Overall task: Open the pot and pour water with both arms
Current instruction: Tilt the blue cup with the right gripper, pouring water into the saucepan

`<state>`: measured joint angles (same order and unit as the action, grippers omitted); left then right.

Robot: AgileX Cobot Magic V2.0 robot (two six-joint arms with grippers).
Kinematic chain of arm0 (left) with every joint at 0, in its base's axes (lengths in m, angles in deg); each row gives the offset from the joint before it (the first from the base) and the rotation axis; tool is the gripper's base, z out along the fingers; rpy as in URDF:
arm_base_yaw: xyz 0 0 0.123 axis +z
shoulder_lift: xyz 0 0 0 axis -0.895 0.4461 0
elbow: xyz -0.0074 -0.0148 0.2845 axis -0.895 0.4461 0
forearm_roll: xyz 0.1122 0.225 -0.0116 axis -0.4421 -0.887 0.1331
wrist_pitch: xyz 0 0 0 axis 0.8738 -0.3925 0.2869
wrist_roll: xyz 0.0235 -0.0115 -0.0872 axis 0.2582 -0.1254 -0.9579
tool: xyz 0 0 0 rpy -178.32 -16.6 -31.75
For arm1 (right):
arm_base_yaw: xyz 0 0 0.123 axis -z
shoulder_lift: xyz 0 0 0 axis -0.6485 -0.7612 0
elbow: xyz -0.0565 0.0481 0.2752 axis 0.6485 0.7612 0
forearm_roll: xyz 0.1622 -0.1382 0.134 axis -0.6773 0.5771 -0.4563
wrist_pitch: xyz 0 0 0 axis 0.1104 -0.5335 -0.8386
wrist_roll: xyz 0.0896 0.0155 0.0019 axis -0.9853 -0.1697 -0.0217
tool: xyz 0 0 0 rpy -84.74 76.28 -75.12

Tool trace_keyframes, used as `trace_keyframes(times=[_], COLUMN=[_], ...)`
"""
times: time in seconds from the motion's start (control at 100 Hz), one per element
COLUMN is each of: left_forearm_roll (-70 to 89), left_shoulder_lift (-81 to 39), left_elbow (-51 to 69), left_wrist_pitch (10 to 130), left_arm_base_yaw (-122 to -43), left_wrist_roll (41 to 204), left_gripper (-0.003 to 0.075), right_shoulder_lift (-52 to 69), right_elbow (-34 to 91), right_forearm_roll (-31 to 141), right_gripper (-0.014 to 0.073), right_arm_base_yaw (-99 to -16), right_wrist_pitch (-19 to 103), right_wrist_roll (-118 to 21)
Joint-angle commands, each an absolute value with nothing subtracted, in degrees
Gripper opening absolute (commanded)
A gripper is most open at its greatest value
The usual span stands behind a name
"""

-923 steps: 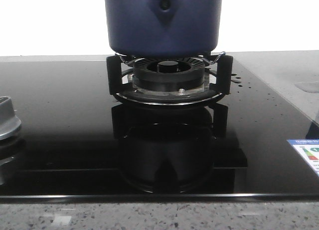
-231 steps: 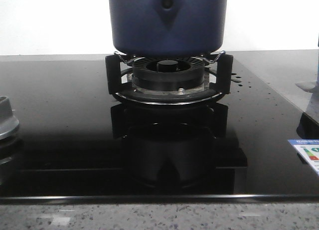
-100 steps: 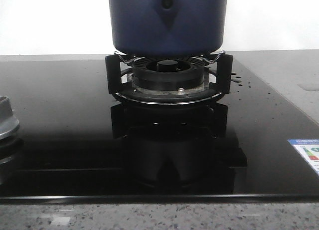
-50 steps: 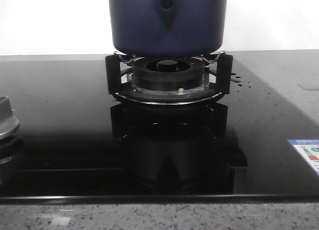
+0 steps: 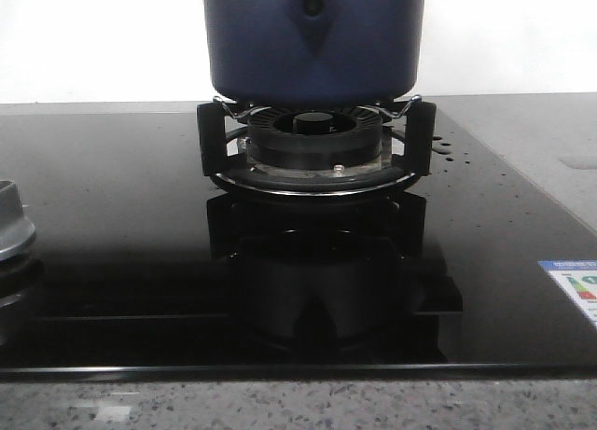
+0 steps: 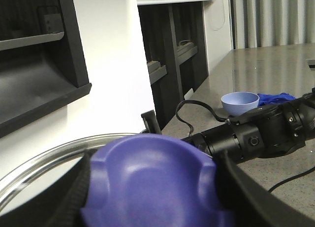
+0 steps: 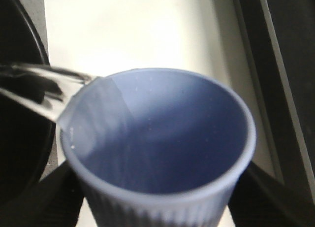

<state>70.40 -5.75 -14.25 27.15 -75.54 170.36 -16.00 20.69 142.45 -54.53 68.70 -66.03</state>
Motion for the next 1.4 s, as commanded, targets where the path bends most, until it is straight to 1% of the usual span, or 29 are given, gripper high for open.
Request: trace_keyframes(times=[0.0,0.09,0.34,0.68,0.97,1.16,1.39], left_forearm_roll=[75.8,75.8,75.8,75.8,75.8,75.8,75.0], left_shoulder_lift=[-7.7,-7.7,-7.7,-7.7,-7.7,-7.7,-7.7], left_elbow=[-16.1,-16.1,-16.1,-16.1,-16.1,-16.1,-16.1], left_wrist_pitch=[27.8,27.8,27.8,27.8,27.8,27.8,27.8], left_arm_base_yaw=[-75.5,-75.5,-75.5,-75.5,-75.5,-75.5,-75.5], left_wrist_roll=[169.7,169.7,169.4,169.4,169.4,169.4,169.4], left_gripper=[0.0242,0.0242,0.0242,0.0242,0.0242,0.0242,0.0242], right_shoulder_lift=[-14.0,-14.0,-14.0,-14.0,-16.7,-17.0,-17.0], right_elbow=[18.4,18.4,18.4,18.2,14.8,11.8,8.7], right_forearm_roll=[140.6,137.9,137.0,155.3,159.7,168.6,175.4], right_gripper=[0.0278,0.0278,0.0277,0.0277,0.0277,0.0277,0.0277], right_arm_base_yaw=[-54.5,-54.5,-54.5,-54.5,-54.5,-54.5,-55.8], right_wrist_pitch=[69.8,69.8,69.6,69.3,66.7,65.9,64.1], right_wrist_roll=[-65.9,-65.9,-67.9,-67.2,-64.2,-63.1,-61.8])
